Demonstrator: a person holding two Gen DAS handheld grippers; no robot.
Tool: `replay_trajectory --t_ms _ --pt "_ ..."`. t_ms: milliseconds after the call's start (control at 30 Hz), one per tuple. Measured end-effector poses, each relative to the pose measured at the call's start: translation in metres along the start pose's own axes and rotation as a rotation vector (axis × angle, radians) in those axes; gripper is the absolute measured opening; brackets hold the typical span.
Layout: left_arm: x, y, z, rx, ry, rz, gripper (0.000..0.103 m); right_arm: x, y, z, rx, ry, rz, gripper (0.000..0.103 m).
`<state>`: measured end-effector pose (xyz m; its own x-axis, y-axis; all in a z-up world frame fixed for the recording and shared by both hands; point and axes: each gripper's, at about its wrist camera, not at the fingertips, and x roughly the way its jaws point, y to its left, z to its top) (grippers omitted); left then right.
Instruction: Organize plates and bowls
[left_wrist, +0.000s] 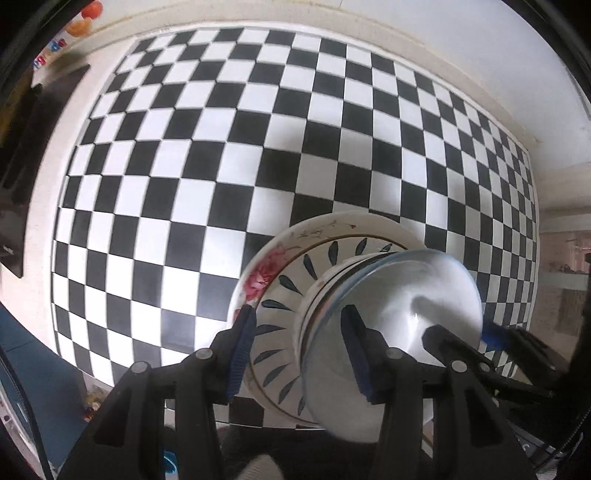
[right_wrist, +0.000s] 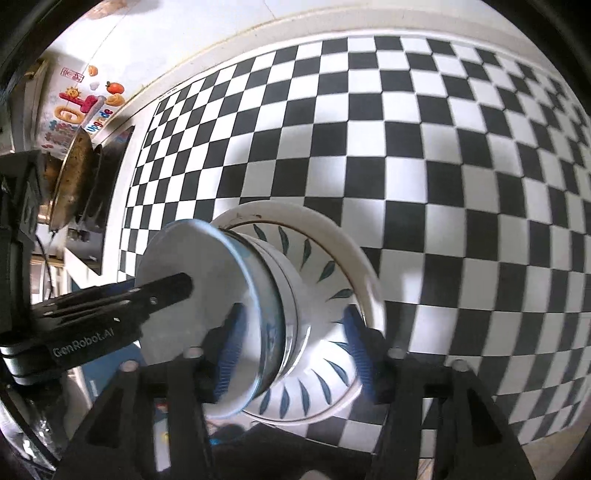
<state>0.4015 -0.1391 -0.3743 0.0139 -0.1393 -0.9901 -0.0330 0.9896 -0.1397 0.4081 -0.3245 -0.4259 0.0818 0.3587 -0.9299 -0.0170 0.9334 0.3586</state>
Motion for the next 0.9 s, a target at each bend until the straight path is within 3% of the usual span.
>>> replay_trajectory --t_ms 67,133,433,600,900 --pt "-0.009 -0.001 -0.004 0.025 -0.049 0.039 0.062 -0.011 0.003 -0.003 -0.017 -0.037 -0.029 0.091" --pt "-0.020 -0.002 -0.009 0.050 -0.109 0.085 0.093 -0.019 0.006 -0.006 -0.028 -0.064 -0.060 0.101" --pt "-0.057 0.003 -0.030 0.062 -0.276 0.127 0.099 -0.071 0.026 -0.031 -0.088 -0.266 -0.236 0.103" --pt "-0.085 0.001 -0.046 0.082 -0.361 0.145 0.099 -0.100 0.036 -0.048 -0.084 -0.358 -0.268 0.103" --pt "-0.130 0.002 -0.081 0.121 -0.477 0.168 0.099 -0.141 0.062 -0.086 -0.053 -0.427 -0.266 0.103"
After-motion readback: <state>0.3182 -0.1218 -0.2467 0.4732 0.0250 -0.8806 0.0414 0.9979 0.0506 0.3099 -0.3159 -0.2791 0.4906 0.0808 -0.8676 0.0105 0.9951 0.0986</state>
